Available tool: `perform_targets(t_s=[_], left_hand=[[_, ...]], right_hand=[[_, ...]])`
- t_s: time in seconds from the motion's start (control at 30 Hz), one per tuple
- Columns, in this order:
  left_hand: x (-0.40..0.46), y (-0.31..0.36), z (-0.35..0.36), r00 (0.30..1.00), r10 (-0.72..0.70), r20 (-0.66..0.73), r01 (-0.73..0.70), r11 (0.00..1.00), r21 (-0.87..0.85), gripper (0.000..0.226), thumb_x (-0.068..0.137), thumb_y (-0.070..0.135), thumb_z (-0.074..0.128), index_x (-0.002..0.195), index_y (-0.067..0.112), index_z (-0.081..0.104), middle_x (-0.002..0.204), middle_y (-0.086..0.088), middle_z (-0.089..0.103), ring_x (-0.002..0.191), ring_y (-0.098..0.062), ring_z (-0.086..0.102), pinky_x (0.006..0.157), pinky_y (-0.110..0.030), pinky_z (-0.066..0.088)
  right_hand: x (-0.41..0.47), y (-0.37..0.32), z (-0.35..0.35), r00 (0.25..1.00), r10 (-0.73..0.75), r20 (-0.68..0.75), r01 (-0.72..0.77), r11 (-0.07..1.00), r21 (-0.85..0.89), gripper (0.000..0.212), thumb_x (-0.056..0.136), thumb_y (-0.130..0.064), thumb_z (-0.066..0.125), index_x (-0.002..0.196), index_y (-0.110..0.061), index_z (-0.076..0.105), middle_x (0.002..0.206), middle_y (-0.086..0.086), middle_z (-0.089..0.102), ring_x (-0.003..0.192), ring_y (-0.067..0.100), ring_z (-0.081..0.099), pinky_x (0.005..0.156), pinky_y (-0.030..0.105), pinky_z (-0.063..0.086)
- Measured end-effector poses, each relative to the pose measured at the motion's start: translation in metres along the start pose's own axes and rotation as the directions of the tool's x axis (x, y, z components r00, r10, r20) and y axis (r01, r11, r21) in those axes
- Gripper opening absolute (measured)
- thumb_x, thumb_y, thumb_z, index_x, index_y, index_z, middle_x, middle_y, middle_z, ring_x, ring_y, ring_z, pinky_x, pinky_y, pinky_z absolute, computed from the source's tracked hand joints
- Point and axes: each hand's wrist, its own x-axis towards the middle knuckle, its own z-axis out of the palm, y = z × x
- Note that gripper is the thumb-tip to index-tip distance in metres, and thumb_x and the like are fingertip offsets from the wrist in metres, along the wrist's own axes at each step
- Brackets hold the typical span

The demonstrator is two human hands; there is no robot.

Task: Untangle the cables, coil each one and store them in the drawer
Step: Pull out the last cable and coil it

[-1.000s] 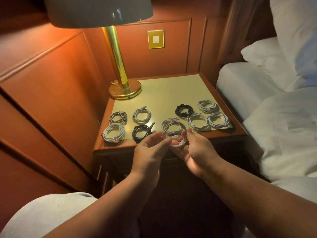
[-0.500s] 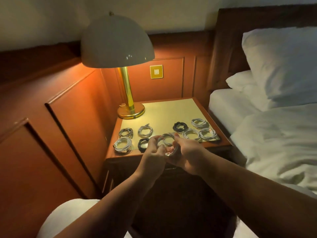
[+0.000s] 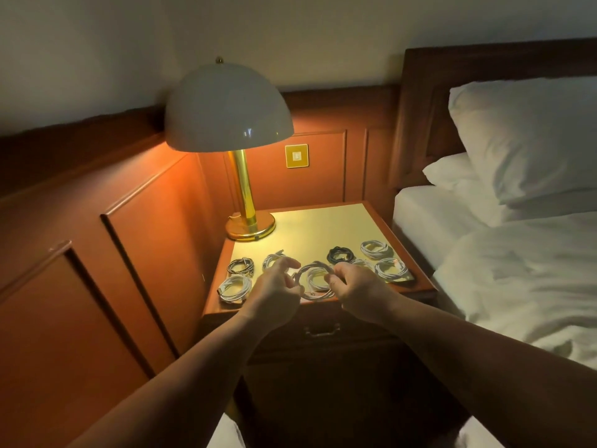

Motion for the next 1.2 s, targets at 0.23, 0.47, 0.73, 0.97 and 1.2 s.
perform_targets(t_s=[0.23, 0.47, 0.73, 0.97, 1.2], left_hand=[[0.042, -0.013, 0.002, 0.998, 0.003, 0.063, -0.014, 0.986, 0.165, 0.024, 0.095, 0.013, 0.064, 0.119, 0.018, 0.066, 0.083, 0.002, 0.063, 0.068, -0.01, 0.057, 0.05, -0.016, 0.04], [0.102, -0.018, 0.014, 0.995, 0.015, 0.097, -0.037, 0.972, 0.232, 0.024, 0.093, 0.015, 0.069, 0.116, 0.021, 0.068, 0.094, 0.003, 0.066, 0.083, -0.011, 0.062, 0.061, -0.02, 0.048], [0.184, -0.043, 0.021, 1.0, 0.003, -0.012, 0.0, 0.956, 0.295, 0.015, 0.086, 0.017, 0.077, 0.1, 0.018, 0.074, 0.095, 0.0, 0.07, 0.087, -0.017, 0.066, 0.081, -0.04, 0.06], [0.228, -0.069, 0.036, 0.999, 0.031, -0.008, -0.023, 0.885, 0.466, 0.009, 0.089, 0.019, 0.073, 0.097, 0.022, 0.074, 0.095, 0.005, 0.069, 0.082, -0.013, 0.063, 0.072, -0.029, 0.058], [0.246, -0.082, 0.045, 0.997, 0.072, 0.003, -0.059, 0.792, 0.608, 0.021, 0.087, 0.017, 0.071, 0.077, 0.032, 0.059, 0.088, 0.003, 0.066, 0.076, -0.016, 0.059, 0.069, -0.034, 0.059]], right_hand=[[0.031, 0.022, -0.008, 0.999, 0.047, -0.001, -0.046, 0.967, -0.252, 0.026, 0.104, -0.034, 0.041, 0.097, -0.017, 0.06, 0.084, 0.003, 0.06, 0.077, 0.02, 0.058, 0.069, 0.038, 0.047], [0.087, 0.049, -0.012, 0.983, 0.181, -0.035, -0.184, 0.949, -0.258, 0.021, 0.099, -0.033, 0.045, 0.093, -0.018, 0.058, 0.085, 0.003, 0.064, 0.081, 0.024, 0.063, 0.071, 0.04, 0.052], [0.17, 0.062, -0.001, 0.905, 0.422, 0.043, -0.418, 0.868, 0.267, 0.024, 0.097, -0.028, 0.062, 0.099, -0.005, 0.067, 0.089, 0.011, 0.07, 0.076, 0.022, 0.074, 0.074, 0.037, 0.062], [0.216, 0.082, 0.022, 0.913, 0.408, 0.001, -0.408, 0.912, 0.042, 0.021, 0.093, -0.03, 0.065, 0.09, -0.01, 0.068, 0.08, 0.006, 0.075, 0.082, 0.025, 0.073, 0.086, 0.047, 0.058], [0.22, 0.093, 0.021, 0.944, 0.327, -0.055, -0.33, 0.941, -0.078, 0.02, 0.093, -0.03, 0.066, 0.109, -0.018, 0.059, 0.104, 0.003, 0.064, 0.091, 0.022, 0.063, 0.075, 0.031, 0.051]])
